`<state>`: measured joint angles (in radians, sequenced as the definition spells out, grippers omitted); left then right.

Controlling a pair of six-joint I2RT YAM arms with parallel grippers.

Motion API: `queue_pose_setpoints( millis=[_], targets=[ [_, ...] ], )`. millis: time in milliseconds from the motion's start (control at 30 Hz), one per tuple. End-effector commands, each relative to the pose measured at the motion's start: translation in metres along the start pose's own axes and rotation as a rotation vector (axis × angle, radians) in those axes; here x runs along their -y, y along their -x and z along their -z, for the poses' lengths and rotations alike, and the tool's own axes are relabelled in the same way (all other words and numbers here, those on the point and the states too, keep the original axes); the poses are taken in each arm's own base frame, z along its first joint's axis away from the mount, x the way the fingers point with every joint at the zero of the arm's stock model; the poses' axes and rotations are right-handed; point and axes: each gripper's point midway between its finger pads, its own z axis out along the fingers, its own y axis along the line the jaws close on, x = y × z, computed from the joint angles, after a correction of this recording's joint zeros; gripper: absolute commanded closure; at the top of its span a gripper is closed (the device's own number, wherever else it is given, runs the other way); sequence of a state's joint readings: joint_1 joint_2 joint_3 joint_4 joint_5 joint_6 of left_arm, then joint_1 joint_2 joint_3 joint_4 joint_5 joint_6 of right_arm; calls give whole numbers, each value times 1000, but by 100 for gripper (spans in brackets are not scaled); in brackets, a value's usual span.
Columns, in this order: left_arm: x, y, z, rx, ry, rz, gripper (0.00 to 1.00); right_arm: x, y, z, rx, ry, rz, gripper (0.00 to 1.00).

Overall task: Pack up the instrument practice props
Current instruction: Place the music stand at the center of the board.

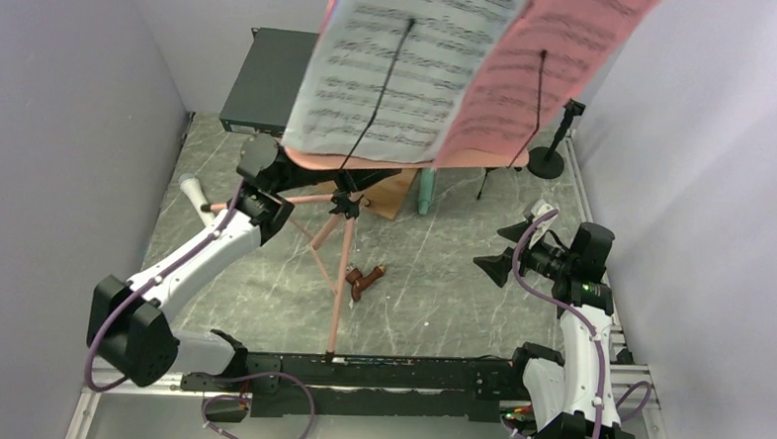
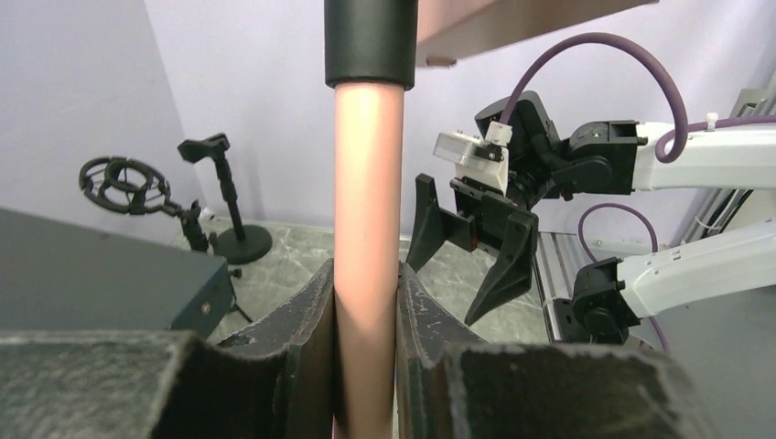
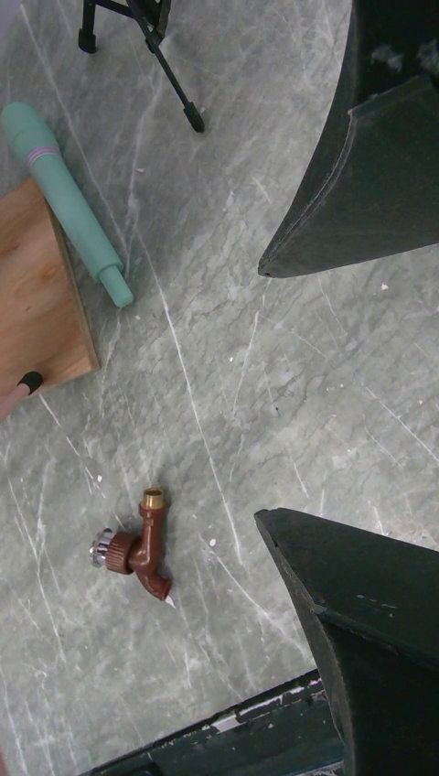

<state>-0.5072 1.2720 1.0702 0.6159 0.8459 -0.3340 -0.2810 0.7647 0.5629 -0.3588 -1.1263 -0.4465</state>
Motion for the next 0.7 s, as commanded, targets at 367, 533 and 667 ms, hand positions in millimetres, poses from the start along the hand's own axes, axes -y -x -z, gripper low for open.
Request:
queue_pose_setpoints(
  millis=[367,533,667],
  targets=[
    [17,135,-7,434,-4,-209,100,3,13,2,18,-5,62,1],
    [24,145,-3,459,-14,-201,100,3,13,2,16,-6,63,1],
    [31,152,1,481,-26,-194,100,4,12,2,15,-9,61,1]
  ],
)
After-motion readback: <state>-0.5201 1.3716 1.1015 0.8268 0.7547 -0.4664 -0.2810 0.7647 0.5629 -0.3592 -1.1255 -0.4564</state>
